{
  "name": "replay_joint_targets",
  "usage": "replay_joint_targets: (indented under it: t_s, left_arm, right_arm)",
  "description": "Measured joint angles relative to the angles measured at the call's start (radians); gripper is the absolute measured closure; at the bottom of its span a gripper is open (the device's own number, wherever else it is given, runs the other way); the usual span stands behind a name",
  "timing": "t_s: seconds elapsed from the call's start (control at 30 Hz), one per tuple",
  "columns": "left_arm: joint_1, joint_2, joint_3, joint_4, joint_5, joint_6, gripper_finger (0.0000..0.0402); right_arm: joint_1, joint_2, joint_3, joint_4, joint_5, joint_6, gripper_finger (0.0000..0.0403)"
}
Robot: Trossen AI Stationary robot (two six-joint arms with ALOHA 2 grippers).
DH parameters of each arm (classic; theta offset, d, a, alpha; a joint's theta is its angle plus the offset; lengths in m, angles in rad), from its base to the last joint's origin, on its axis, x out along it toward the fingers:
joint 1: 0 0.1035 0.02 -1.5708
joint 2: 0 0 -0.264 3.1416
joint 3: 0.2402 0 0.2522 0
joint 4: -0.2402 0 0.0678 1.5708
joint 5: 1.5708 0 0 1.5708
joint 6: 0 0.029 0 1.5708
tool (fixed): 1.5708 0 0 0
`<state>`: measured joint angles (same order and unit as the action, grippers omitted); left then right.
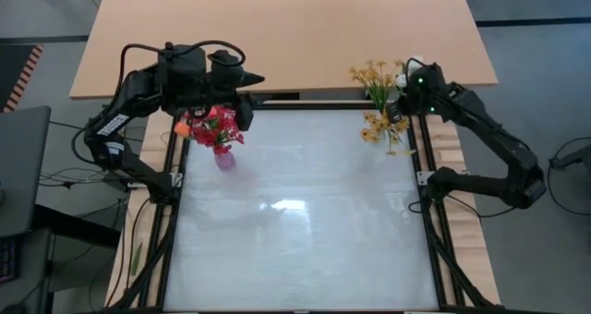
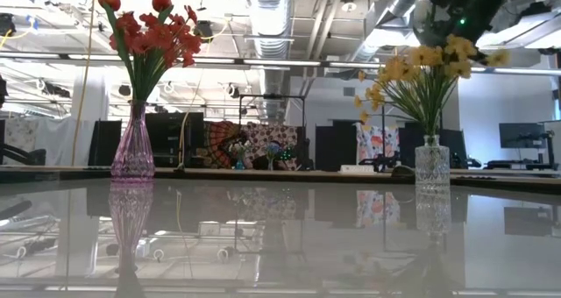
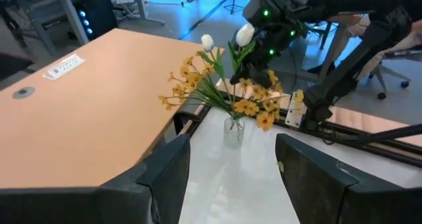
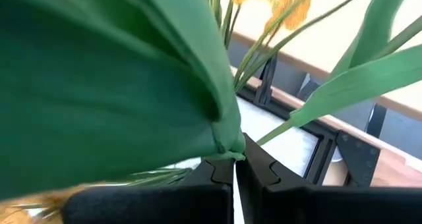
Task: Sort flowers into vase by color
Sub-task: Put the white tulip into the transparent vase
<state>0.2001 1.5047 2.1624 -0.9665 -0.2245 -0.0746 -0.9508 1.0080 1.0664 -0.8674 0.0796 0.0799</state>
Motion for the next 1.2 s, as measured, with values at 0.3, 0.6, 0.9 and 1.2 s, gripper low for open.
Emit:
replay_joint_targets:
  t_s: [0.3, 0.6, 0.9, 1.2]
  left_arm:
    - [-0.001, 0.0, 0.0, 0.0, 0.001, -0.045, 0.0189]
    - [-0.001, 0.0, 0.0, -0.002, 0.008, -0.051, 0.0189]
    - [-0.001, 0.0, 0.0, -0.014, 0.009, -0.029, 0.0189]
    - [-0.001, 0.0, 0.0, -0.019, 0.016, 0.034, 0.0189]
  right_arm:
    - [0.002, 0.0, -0.04, 0.024, -0.003, 0.002, 0.0376]
    - [0.002, 0.077, -0.042, 0.028, -0.007, 0.025, 0.037]
    - [0.002, 0.101, -0.042, 0.031, -0.013, 0.044, 0.0275]
    - [0.002, 0.024, -0.041, 0.004, -0.029, 0.077, 0.0133]
